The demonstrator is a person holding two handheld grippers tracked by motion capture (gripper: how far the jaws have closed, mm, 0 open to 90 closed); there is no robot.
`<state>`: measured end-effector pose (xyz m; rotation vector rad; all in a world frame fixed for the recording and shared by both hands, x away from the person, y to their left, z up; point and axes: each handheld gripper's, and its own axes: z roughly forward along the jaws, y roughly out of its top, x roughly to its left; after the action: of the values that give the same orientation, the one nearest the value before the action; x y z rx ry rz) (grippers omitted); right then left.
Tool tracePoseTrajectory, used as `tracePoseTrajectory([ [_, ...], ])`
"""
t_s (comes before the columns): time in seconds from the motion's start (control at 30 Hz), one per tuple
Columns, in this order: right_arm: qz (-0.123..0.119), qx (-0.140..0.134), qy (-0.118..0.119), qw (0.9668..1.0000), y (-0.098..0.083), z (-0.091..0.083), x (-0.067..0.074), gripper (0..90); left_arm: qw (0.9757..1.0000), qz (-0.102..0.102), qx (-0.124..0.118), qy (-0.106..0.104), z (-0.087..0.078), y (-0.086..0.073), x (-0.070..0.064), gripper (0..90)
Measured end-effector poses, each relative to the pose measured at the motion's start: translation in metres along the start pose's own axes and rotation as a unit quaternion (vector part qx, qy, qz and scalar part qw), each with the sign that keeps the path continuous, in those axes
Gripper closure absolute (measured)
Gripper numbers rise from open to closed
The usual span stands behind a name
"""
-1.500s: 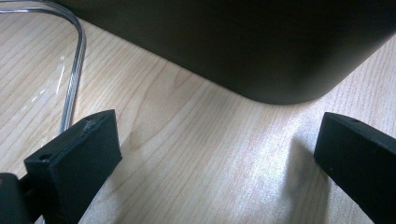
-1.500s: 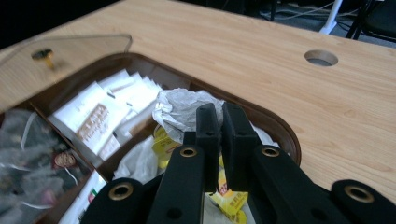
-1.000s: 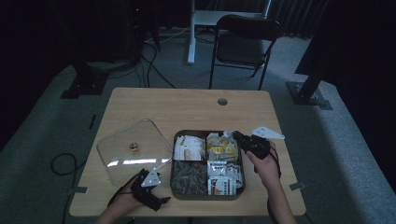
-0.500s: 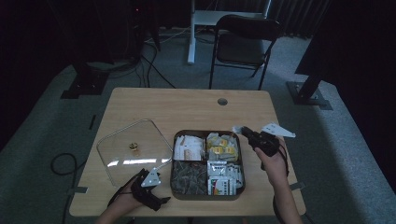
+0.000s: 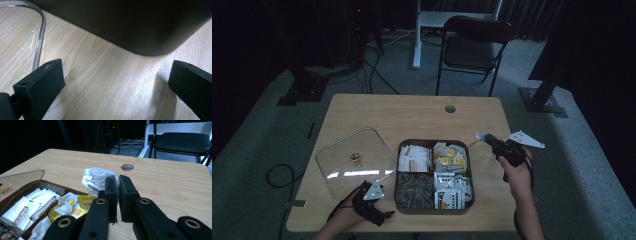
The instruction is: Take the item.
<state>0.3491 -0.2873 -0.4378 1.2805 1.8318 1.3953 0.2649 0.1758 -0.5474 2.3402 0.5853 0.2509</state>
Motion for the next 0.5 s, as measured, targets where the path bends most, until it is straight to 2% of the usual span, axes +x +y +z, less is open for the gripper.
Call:
tracePoseTrajectory([
  [0.5, 0.025, -0.008, -0.041, 0.9988, -0.004, -0.023, -0.036, 86.0, 1.0000, 0.000, 0.000, 0.000, 0.000, 0.000, 0.000, 0.4],
])
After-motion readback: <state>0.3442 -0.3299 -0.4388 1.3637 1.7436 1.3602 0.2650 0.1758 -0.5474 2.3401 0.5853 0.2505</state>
